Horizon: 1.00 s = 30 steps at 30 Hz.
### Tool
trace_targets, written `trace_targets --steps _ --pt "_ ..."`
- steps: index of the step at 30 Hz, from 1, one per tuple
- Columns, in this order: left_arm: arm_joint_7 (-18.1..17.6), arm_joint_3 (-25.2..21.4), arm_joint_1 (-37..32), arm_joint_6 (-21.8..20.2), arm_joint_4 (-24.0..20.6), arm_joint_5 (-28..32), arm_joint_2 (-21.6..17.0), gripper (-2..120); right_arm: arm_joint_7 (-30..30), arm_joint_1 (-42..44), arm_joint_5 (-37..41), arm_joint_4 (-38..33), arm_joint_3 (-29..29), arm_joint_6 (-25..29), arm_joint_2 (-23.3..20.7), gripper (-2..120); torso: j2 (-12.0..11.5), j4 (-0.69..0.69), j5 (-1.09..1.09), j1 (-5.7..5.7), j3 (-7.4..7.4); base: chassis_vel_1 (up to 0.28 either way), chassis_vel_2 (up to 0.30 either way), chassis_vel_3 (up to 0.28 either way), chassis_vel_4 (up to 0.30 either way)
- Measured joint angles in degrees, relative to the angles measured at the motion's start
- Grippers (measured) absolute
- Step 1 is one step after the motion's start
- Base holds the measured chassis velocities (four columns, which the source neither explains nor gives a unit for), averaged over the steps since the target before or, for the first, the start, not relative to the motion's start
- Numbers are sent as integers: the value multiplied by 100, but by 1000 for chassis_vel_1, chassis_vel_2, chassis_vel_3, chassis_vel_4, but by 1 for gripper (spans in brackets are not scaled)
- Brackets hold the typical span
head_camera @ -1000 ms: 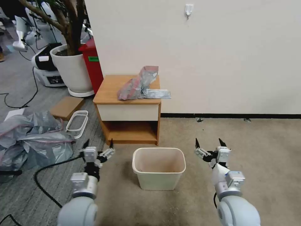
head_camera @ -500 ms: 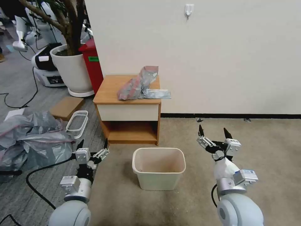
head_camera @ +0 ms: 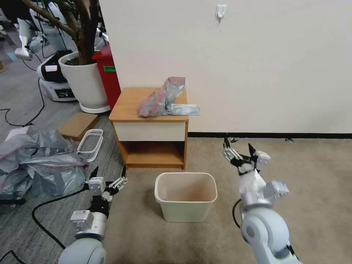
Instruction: Pick up the garbage bag from the table and place it over the trash can.
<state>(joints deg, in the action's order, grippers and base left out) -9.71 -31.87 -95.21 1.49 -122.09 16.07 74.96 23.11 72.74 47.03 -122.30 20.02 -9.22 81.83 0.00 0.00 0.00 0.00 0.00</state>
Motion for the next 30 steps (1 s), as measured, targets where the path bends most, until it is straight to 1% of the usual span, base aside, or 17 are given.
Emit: trace_targets --steps 2,3,4,6,7,9,11,13,14,17,18,21,22,23,26,27,30 --pt "-2 -14 -2 43 36 6 35 100 614 -533 1602 78 -34 -236 34 100 0 -1 -1 0 0 0 0 0 0" --pt "-2 -20 -3 64 58 7 45 100 807 -715 2076 135 -32 -279 59 100 0 0 0 0 1 0 0 0 0" --pt "-2 -20 -3 64 58 7 45 100 807 -715 2076 135 -32 -279 59 100 0 0 0 0 1 0 0 0 0" --pt "-2 -48 4 126 121 26 61 100 1285 -1266 3213 481 16 -320 164 100 0 0 0 0 0 0 0 0 0" --pt "-2 -62 11 159 145 56 66 100 1399 -1496 3562 678 36 -320 211 100 0 0 -1 0 0 0 0 0 0" --pt "-1 -92 24 206 177 168 68 100 1563 -1921 3998 1115 30 -321 304 100 0 0 -1 1 1 0 0 0 0" --pt "3 -100 28 216 182 211 66 100 1573 -2031 4051 1242 15 -324 327 100 0 0 0 0 1 0 0 0 0" --pt "17 -152 41 251 205 336 56 100 1527 -2437 4082 1728 -101 -341 415 100 0 0 -1 1 1 0 0 0 0" --pt "17 -152 41 251 205 336 56 100 1527 -2437 4082 1728 -101 -341 415 100 0 0 -1 1 1 0 0 0 0" --pt "14 -257 27 274 247 356 80 100 1401 -2907 3970 2347 -260 -303 569 99 0 1 -2 0 0 0 0 0 0" --pt "14 -257 27 274 247 356 80 100 1401 -2907 3970 2347 -260 -303 569 99 0 1 -2 0 0 0 0 0 0" --pt "1 -339 -20 299 269 357 127 100 1226 -3225 3877 2855 -340 -241 652 99 0 1 -1 0 0 0 0 0 0" --pt "-2 -357 -32 306 269 355 140 100 1170 -3301 3846 2999 -365 -223 654 99 0 0 -1 1 0 0 0 0 0" --pt "-2 -357 -32 306 269 355 140 100 1170 -3301 3846 2999 -365 -223 654 99 0 0 -1 1 0 0 0 0 0" --pt "-12 -404 -62 315 268 344 180 100 983 -3513 3706 3455 -436 -149 612 99 -1 0 0 1 0 0 0 0 0" --pt "-12 -404 -62 315 268 344 180 100 983 -3513 3706 3455 -436 -149 612 99 -1 0 0 1 0 0 0 0 0" --pt "-30 -421 -68 316 265 324 210 100 838 -3656 3676 3752 -441 -117 593 98 0 -1 -1 1 0 0 0 0 0"
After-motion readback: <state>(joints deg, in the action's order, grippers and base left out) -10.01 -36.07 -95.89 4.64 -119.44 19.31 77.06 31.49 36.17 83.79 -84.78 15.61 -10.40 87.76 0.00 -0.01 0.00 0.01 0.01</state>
